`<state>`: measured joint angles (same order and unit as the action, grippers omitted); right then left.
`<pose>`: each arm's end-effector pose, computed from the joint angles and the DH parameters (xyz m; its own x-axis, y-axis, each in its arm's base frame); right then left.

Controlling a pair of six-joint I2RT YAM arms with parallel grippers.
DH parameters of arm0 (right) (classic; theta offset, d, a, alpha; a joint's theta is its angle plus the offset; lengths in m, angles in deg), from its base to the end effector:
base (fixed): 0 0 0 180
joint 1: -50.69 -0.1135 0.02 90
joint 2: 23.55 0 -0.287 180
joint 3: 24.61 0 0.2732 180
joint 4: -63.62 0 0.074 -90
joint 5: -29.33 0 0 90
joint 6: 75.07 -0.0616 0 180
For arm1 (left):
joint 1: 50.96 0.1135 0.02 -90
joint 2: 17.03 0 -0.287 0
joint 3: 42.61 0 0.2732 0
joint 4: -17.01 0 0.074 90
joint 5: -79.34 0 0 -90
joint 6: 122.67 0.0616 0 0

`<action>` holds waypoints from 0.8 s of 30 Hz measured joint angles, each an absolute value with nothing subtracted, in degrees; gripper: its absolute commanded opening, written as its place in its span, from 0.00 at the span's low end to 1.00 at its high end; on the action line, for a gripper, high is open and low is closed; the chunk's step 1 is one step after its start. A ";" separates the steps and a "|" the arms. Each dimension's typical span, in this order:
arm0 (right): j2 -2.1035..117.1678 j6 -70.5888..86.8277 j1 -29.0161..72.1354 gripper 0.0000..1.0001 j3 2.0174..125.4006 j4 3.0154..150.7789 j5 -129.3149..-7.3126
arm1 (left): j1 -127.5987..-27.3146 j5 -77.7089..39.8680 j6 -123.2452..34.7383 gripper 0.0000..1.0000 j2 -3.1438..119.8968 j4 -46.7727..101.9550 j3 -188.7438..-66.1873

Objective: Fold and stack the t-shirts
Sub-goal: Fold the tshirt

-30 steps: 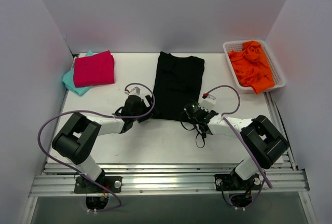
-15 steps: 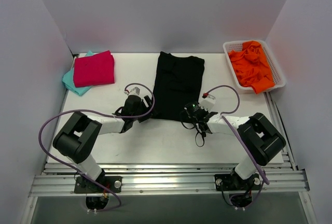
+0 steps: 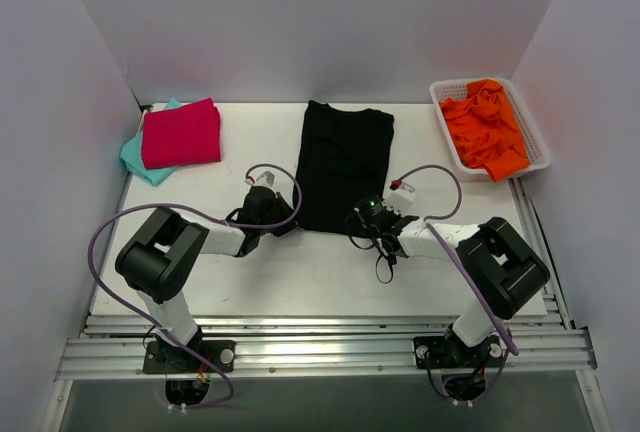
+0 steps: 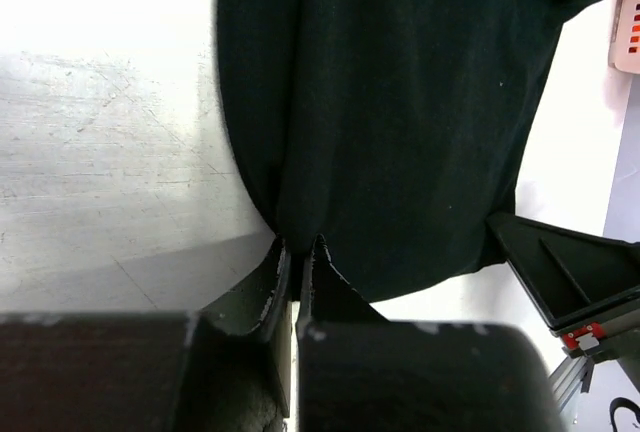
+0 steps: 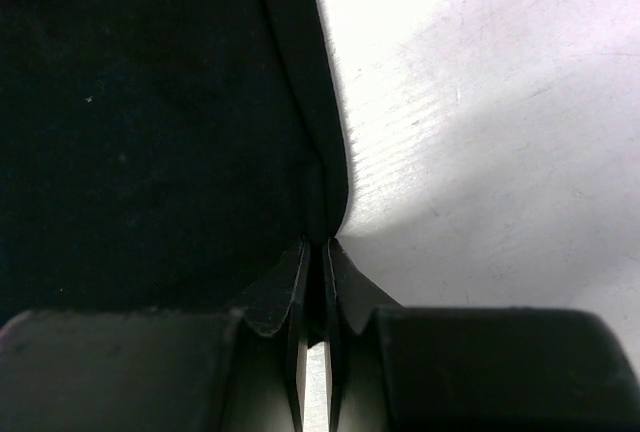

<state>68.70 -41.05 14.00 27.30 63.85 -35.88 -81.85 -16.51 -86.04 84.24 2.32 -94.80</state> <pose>0.2866 0.1814 0.1389 -0.5297 0.5437 -0.6510 0.2717 0.8358 0.4770 0.3114 -0.1936 0.1121 -0.7570 -0.4774 -0.4462 -0.0412 0.7163 -0.6966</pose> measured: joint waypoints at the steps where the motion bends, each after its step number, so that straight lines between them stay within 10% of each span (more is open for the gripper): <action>1: 68.70 -41.23 13.91 0.00 27.34 64.09 -35.66 | -81.85 -16.70 -86.06 0.02 84.24 2.23 -94.80; 24: 38.54 -58.63 -9.89 0.00 34.38 104.90 -21.76 | -93.17 -5.42 -85.53 0.02 36.51 40.09 -94.15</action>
<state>38.54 -58.63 -9.89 34.38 104.90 -21.76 -93.17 -5.42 -85.53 36.51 40.09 -94.15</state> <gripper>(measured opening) 0.024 0.055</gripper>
